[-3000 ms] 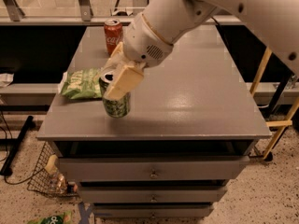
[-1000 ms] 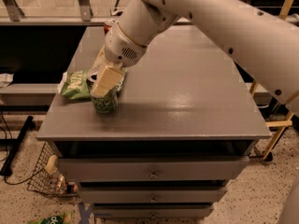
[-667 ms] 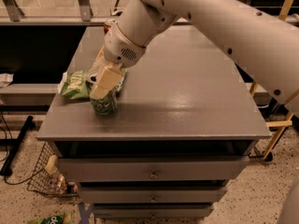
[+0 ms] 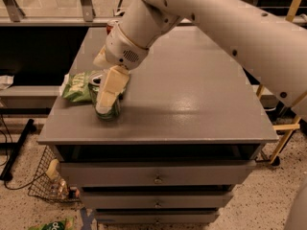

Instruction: Move green can near green jalapeno chip bag

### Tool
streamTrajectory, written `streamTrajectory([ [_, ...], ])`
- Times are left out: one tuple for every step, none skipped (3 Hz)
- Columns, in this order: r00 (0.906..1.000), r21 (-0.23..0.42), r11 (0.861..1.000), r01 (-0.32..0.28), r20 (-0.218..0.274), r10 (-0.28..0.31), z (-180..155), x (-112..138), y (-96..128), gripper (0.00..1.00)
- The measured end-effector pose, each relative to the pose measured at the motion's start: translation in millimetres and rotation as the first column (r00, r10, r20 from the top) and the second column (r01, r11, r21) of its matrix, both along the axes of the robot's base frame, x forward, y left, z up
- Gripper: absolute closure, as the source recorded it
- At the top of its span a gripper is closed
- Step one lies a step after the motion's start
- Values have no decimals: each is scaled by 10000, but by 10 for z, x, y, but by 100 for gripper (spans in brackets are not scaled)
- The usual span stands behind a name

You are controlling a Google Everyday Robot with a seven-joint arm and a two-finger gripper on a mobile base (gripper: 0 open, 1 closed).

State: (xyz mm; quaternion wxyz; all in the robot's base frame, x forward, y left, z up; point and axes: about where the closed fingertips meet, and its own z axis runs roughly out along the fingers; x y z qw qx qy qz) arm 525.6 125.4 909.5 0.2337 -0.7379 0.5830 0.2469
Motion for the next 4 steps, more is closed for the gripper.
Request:
streamTrajectory([
  [9995,46,9995,-319,-24,319,-13,3,18,0],
  [9995,-66,10000,12,310,-10,24,44,-362,0],
  [9900,-164,9937,1107,899,-1088,159,41,-998,0],
  [9880,-167,9918,1267,916,-1246,167,39,-1084,0],
])
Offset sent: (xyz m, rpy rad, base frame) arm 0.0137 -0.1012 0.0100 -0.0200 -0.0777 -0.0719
